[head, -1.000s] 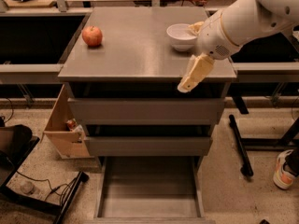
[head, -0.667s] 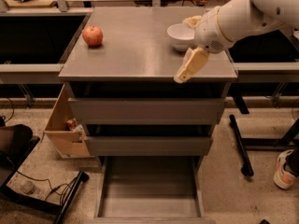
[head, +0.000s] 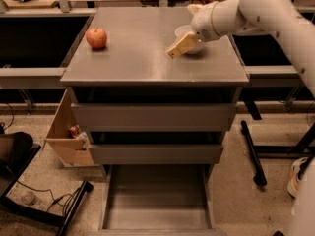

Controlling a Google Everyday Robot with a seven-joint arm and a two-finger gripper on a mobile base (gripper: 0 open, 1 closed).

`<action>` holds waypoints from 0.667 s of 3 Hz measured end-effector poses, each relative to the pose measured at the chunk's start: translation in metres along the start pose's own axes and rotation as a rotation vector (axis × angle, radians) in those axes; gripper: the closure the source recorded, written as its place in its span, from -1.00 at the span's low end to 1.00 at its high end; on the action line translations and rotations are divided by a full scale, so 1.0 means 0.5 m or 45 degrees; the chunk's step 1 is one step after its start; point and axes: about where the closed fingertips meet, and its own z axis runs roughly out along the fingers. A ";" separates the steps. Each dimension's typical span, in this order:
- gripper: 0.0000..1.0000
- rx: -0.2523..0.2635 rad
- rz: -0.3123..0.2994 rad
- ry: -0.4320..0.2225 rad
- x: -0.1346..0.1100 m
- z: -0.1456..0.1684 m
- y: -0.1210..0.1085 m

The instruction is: Place apple into bottom drawer

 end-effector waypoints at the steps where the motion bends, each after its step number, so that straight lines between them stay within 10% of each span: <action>1: -1.00 0.066 0.086 -0.114 -0.020 0.091 -0.047; 2: -1.00 0.066 0.086 -0.115 -0.020 0.091 -0.047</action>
Offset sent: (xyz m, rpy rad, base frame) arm 0.0341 0.0214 -0.0022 0.0913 -0.0159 -0.0248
